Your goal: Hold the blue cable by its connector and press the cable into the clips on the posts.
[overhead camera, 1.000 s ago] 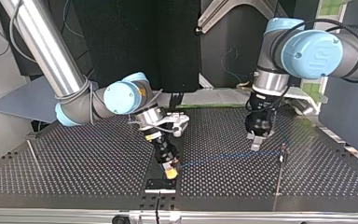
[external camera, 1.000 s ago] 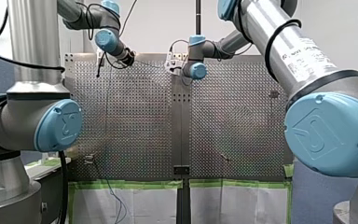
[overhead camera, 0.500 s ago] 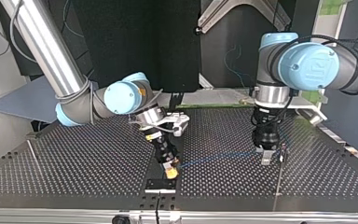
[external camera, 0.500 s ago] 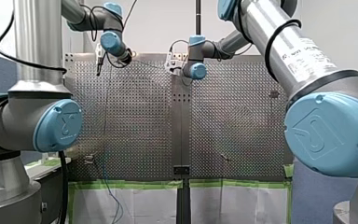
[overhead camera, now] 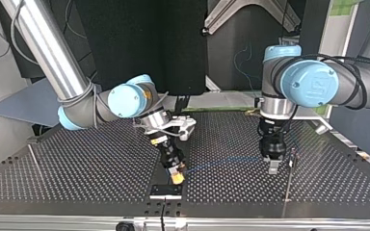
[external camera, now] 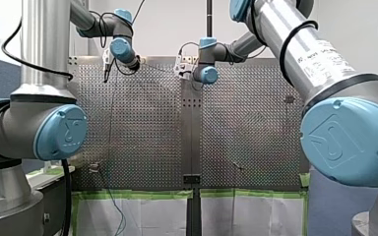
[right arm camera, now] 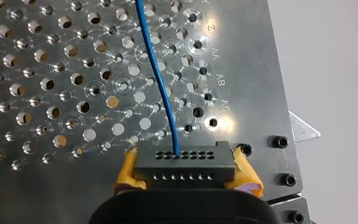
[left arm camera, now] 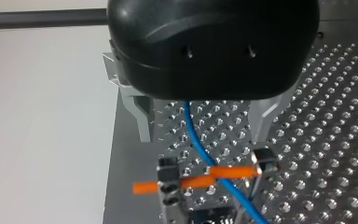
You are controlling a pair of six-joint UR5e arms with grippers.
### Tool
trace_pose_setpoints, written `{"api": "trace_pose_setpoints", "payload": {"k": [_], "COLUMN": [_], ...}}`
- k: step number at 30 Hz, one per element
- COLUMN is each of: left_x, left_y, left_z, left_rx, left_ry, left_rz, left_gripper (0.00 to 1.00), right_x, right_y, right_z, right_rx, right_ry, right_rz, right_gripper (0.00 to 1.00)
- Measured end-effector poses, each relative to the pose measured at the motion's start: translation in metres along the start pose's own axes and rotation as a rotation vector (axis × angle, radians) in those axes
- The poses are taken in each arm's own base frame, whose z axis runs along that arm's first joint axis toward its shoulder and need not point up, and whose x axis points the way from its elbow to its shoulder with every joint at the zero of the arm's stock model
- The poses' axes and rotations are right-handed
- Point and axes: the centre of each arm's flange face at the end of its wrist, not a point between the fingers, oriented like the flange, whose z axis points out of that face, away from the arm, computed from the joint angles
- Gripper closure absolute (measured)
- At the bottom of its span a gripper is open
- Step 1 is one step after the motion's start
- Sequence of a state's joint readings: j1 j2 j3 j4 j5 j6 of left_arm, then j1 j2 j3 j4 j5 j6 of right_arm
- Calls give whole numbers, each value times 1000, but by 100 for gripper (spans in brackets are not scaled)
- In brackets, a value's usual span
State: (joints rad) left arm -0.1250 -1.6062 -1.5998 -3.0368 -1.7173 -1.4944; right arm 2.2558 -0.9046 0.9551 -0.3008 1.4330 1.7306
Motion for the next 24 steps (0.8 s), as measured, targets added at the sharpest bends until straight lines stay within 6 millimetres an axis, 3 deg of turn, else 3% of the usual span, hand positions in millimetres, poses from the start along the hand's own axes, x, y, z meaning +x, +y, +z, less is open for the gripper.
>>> {"api": "trace_pose_setpoints", "payload": {"k": [11, 13, 14, 15, 16, 17, 18, 24], "left_x": [-1, -2, -2, -3, -3, -3, -4, -2], "left_y": [-1, -1, -2, -2, -2, -2, -2, -3], "left_z": [0, 0, 0, 1, 1, 1, 1, 1], "left_rx": [-10, -12, -12, -12, -12, -14, -19, -28], "left_ry": [-5, -8, -12, -17, -21, -24, -27, -40], "left_rz": [-9, -10, -11, -12, -12, -12, -11, -3], "left_gripper": [0, 36, 36, 68, 89, 89, 100, 100], "right_x": [0, 0, 0, -1, -1, -1, -1, -1], "right_y": [1, 1, 1, 0, 0, 0, 0, 1], "right_z": [0, 0, 0, 0, 0, 0, 0, 0], "right_rx": [-1, -1, -1, -1, -1, -1, -1, -1], "right_ry": [-1, -2, -2, -2, -2, -2, -2, -3], "right_rz": [0, 0, 0, 0, 0, 0, 0, 0], "right_gripper": [100, 100, 100, 100, 100, 100, 100, 100]}}
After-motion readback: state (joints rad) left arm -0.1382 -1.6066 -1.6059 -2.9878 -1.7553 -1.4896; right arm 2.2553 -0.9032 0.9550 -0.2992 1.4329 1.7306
